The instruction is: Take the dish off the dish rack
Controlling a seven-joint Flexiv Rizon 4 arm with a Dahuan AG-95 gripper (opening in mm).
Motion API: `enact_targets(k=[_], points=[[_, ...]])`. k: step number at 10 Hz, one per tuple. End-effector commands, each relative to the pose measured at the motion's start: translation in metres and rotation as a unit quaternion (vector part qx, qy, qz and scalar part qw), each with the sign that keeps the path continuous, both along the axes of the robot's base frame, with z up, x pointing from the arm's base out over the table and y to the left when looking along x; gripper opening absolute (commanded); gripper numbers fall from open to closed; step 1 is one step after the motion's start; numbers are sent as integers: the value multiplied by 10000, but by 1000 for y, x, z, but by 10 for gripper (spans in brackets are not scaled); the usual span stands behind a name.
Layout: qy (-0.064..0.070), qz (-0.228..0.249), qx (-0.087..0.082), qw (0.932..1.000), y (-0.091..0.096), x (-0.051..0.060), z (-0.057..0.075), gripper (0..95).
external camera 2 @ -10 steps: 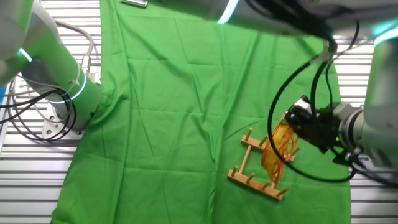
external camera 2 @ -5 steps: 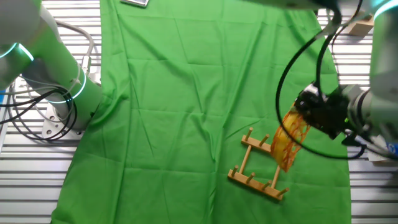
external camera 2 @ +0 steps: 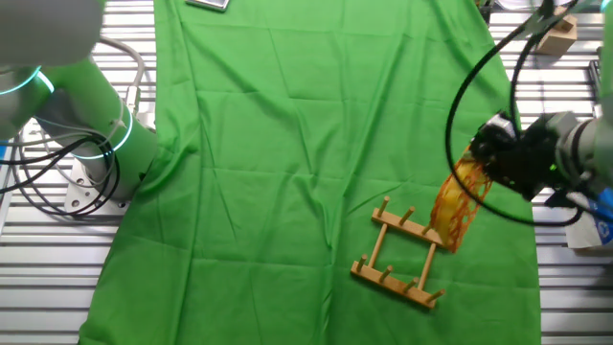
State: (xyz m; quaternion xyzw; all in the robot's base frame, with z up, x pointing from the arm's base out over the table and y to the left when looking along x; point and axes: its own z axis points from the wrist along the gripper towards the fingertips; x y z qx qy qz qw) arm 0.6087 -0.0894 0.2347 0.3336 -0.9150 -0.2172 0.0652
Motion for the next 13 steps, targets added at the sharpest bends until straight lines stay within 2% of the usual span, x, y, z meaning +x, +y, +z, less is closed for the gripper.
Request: enact_targets(k=[1,3,5,9,11,13], points=[[-69,86,-93,9999,0,-1,-1,0],[-96,139,-166,9997,-1,-3,-1,0],[-108,194,-167,9996,-3,-4,-2,0],[-150,346,-100,9992,-12,-17,-8,0],[-111,360,-89,9993,-12,-17,-8,0],[-177,740,8,9971,-12,-17,-8,0]])
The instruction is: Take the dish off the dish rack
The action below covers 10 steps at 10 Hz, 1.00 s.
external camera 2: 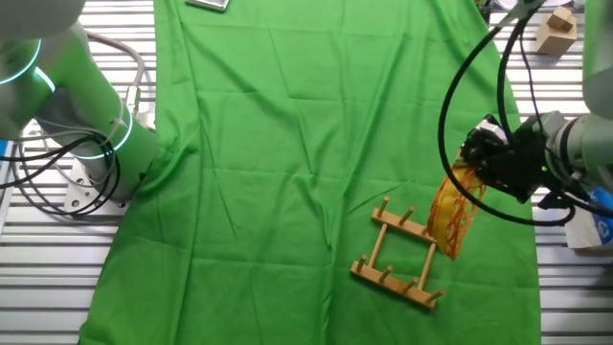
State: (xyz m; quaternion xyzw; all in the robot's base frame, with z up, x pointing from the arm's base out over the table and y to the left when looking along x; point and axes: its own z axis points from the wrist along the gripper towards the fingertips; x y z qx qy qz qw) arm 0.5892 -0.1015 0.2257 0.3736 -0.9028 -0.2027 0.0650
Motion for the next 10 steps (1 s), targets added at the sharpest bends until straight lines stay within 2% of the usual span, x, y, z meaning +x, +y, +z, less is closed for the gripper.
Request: enact_targets(k=[1,3,5,6,8,10], points=[[-96,514,142,9985,0,2,1,0],[-158,726,176,9971,0,2,1,0],[-122,546,199,9982,0,2,1,0],[-164,474,206,9985,0,2,1,0],[-228,260,132,9993,23,-3,6,0],[-341,41,98,9994,43,-17,1,0]])
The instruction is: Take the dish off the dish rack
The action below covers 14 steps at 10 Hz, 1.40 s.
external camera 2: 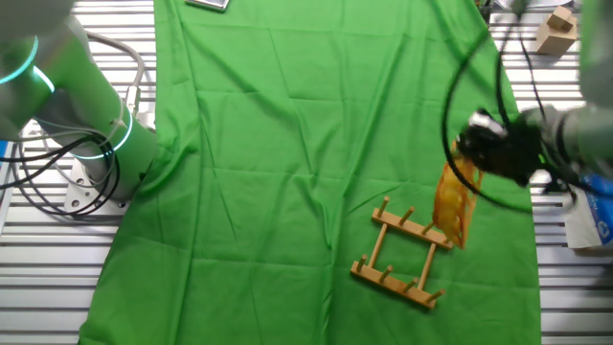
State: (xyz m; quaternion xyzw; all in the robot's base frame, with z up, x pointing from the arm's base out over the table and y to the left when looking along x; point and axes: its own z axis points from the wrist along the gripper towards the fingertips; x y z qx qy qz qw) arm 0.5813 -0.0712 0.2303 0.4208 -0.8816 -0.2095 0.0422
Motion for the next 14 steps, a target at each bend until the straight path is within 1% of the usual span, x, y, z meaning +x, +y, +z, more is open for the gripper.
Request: enact_targets(k=[1,2,3,5,7,8,9,10,11,12,13,14], points=[[-105,-450,-113,9989,18,-12,-6,0],[-177,-608,-140,9979,33,-22,-14,0],[-201,-704,-171,9972,42,-25,-17,0],[-225,-756,-199,9967,51,-20,-20,0],[-200,-689,-222,9972,51,-20,-19,0],[-164,-657,-274,9973,51,-20,-19,0],[-96,-508,-287,9983,51,-20,-19,0],[14,-490,-291,9984,51,-20,-19,0],[54,-358,-254,9990,51,-20,-19,0],[58,-81,-195,9998,51,-20,-19,0],[115,80,-165,9998,51,-20,-19,0],[173,129,-149,9997,51,-20,-19,0]])
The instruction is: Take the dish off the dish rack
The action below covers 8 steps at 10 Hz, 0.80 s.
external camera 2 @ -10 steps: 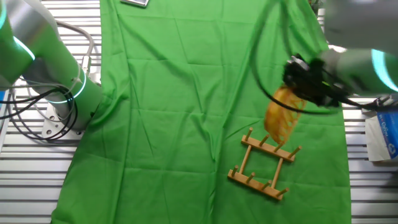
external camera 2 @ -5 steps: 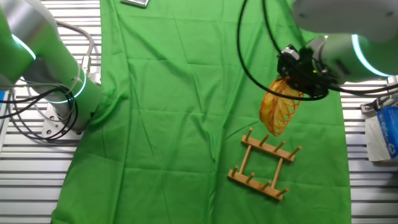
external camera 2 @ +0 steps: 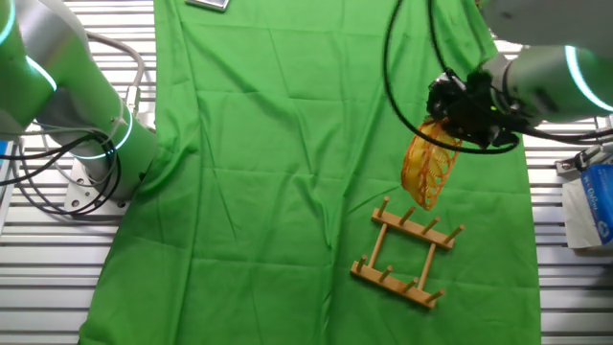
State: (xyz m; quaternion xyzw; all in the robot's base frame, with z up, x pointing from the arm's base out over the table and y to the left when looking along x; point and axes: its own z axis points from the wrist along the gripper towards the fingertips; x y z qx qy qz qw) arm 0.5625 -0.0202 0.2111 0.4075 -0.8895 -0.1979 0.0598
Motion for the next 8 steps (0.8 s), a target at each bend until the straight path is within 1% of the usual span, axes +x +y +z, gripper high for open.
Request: enact_targets(k=[1,3,4,5,6,7,8], points=[[82,174,31,9998,0,-1,0,0],[50,44,3,10000,3,-2,-1,0],[46,-88,-49,9999,19,-6,-2,0],[14,-226,-91,9997,33,-13,-4,0],[-66,-383,-168,9991,52,-23,-6,0],[-82,-429,-192,9989,56,-26,-7,0],[-157,-679,-240,9973,76,-36,-17,0]])
